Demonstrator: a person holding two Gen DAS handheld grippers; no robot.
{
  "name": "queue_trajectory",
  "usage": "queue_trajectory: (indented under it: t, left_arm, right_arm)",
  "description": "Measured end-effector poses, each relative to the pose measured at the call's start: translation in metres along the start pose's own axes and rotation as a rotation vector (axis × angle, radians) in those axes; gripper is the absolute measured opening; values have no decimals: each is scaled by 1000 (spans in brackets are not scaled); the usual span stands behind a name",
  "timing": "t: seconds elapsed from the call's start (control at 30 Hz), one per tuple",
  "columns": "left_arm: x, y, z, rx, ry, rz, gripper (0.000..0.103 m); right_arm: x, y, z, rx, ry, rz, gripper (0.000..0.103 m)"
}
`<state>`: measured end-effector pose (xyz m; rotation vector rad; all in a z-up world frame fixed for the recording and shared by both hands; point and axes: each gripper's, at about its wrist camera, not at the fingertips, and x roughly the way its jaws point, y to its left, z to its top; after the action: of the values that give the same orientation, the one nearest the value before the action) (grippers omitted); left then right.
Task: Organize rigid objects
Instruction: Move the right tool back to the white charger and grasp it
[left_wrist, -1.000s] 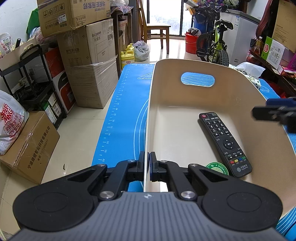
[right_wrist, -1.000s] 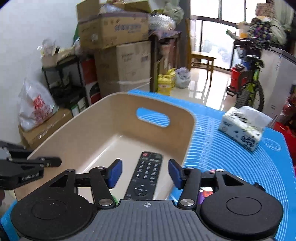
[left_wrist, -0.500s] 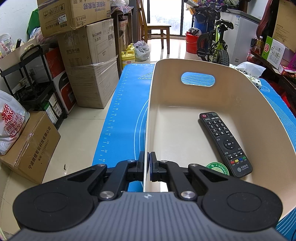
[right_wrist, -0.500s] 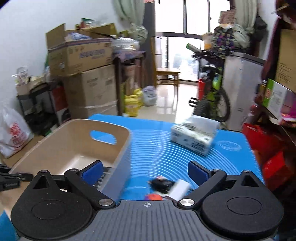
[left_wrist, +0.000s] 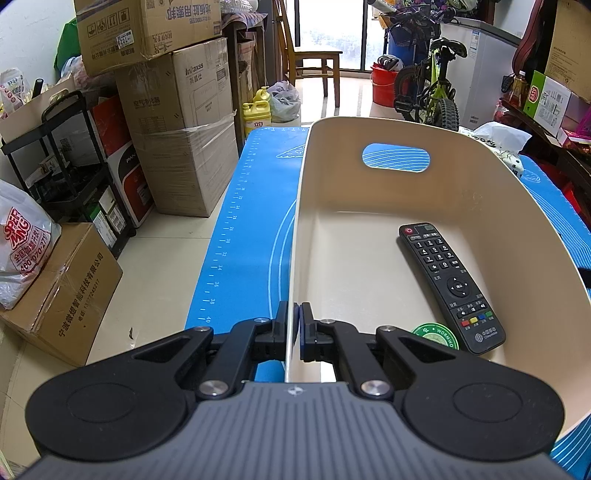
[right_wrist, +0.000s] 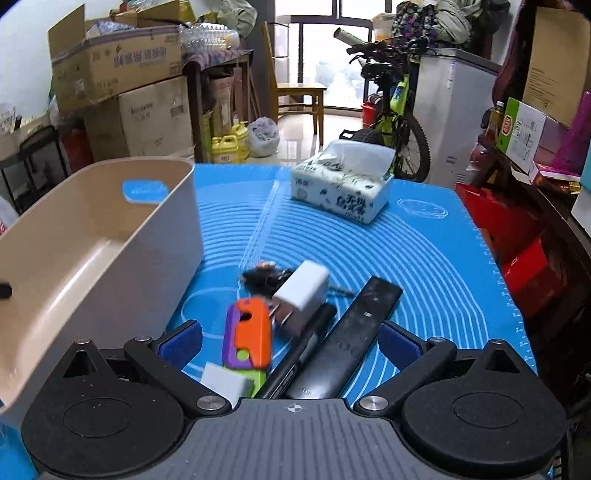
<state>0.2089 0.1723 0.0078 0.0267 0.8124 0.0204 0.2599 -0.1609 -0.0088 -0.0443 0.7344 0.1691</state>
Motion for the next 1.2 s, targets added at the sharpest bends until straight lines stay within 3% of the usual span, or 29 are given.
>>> queue_trajectory:
  t: [0.13, 0.5, 0.7, 0.97, 1.1, 1.2]
  left_arm:
    - [0, 0, 0, 0, 0, 0, 6]
    - [0, 0, 0, 0, 0, 0, 6]
    - [0, 0, 0, 0, 0, 0, 6]
    - [0, 0, 0, 0, 0, 0, 6]
    - [0, 0, 0, 0, 0, 0, 6]
    - [0, 0, 0, 1, 0, 1, 6]
  right_arm:
    - [0, 9, -13, -33, -9, -3, 99]
    - [16, 40, -33, -130, 40, 2, 82]
    - [20, 47, -38, -143, 60, 12, 68]
    - [22, 53, -38, -175, 66, -9, 63]
    - [24, 62, -35, -214, 77, -11, 53]
    - [23, 69, -38, -251, 79, -30, 52]
